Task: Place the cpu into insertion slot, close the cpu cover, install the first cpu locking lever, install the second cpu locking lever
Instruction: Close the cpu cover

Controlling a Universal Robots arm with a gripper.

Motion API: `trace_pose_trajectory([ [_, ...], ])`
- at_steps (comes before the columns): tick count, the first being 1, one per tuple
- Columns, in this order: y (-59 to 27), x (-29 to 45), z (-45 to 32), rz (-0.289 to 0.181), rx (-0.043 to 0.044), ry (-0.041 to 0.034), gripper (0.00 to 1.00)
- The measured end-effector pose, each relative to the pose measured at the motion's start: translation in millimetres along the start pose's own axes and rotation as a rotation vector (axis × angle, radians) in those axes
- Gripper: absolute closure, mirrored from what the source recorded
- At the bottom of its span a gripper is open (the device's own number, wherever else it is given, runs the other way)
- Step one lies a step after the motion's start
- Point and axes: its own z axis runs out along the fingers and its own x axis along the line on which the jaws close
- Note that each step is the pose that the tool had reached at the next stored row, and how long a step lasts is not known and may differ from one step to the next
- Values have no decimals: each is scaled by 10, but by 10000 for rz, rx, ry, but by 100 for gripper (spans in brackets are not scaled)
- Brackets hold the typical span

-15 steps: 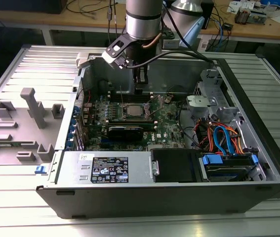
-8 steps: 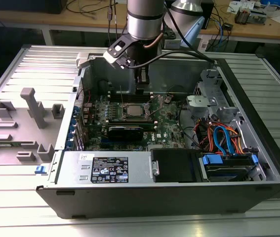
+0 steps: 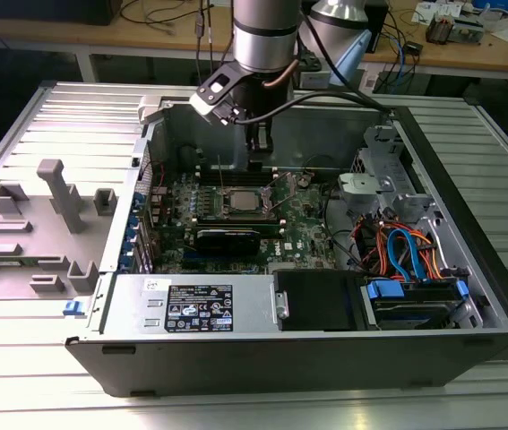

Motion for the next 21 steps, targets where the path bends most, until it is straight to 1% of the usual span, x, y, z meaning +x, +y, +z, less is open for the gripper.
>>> trace_pose_trajectory([
  [11,26,-2,0,0,0,0,89],
  [21,75,-5,0,0,0,0,89],
])
